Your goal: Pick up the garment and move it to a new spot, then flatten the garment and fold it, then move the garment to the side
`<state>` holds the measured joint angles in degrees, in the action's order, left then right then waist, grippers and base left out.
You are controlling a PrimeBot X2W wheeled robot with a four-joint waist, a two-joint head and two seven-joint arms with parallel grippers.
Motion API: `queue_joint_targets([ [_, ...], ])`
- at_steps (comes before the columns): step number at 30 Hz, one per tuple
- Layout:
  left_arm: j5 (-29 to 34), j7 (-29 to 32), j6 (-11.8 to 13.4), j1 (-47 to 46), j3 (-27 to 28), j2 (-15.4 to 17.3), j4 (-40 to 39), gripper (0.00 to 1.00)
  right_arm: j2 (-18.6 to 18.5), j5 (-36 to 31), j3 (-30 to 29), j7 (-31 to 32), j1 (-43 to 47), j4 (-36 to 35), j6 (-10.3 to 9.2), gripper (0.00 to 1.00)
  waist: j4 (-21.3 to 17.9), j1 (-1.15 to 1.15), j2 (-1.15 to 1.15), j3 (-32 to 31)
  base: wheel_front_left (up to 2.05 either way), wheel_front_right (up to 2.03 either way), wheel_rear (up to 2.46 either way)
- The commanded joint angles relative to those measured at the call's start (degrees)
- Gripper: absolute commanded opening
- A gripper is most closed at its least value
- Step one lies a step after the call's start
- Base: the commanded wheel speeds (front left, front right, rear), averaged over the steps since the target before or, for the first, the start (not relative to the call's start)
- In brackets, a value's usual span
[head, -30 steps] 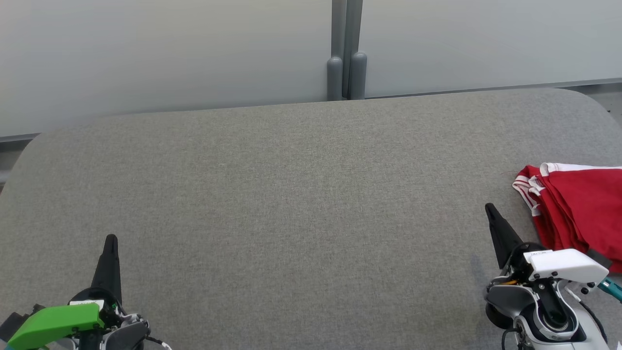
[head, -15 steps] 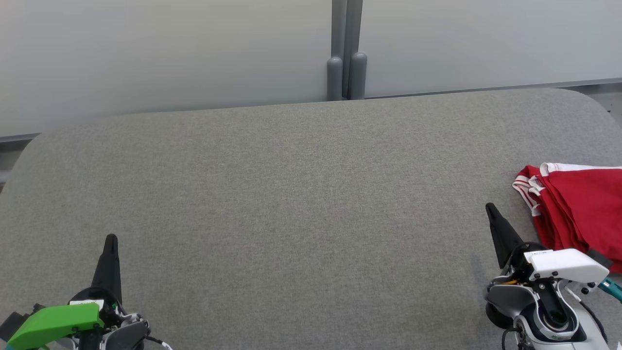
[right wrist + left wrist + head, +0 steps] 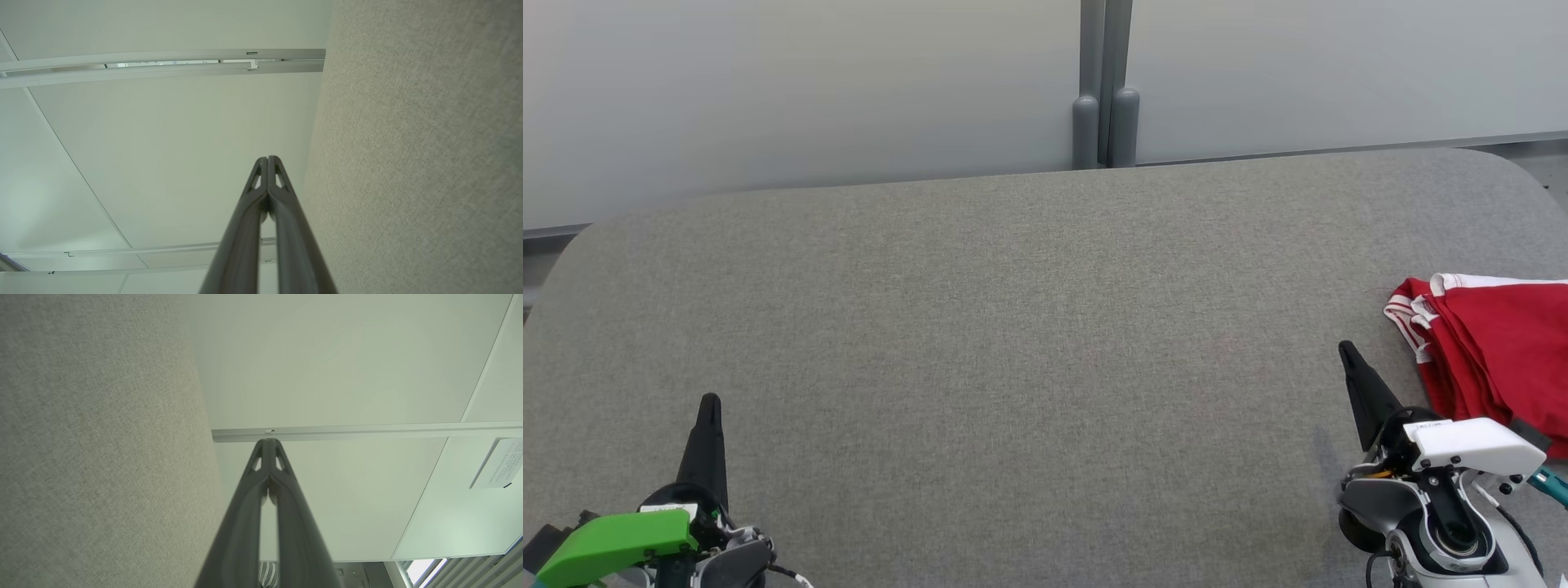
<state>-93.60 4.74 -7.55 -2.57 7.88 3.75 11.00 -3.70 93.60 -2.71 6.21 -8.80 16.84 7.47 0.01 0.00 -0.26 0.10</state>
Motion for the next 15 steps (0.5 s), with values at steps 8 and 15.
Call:
queue_joint_targets([
  [8,0.1,0.2,-0.2,-0.7,0.3,-0.1,-0.2,0.0,0.1,-0.4,-0.2,0.3,-0.6,0.1,0.04,0.0,0.0,0.0,0.26,0.0,0.0,0.0,0.0],
  [15,0.1,0.2,-0.2,-0.7,0.4,-0.2,-0.2,0.0,0.1,-0.5,-0.3,0.4,-0.6,0.1,0.03,0.0,0.0,0.0,0.26,0.0,0.0,0.0,0.0],
])
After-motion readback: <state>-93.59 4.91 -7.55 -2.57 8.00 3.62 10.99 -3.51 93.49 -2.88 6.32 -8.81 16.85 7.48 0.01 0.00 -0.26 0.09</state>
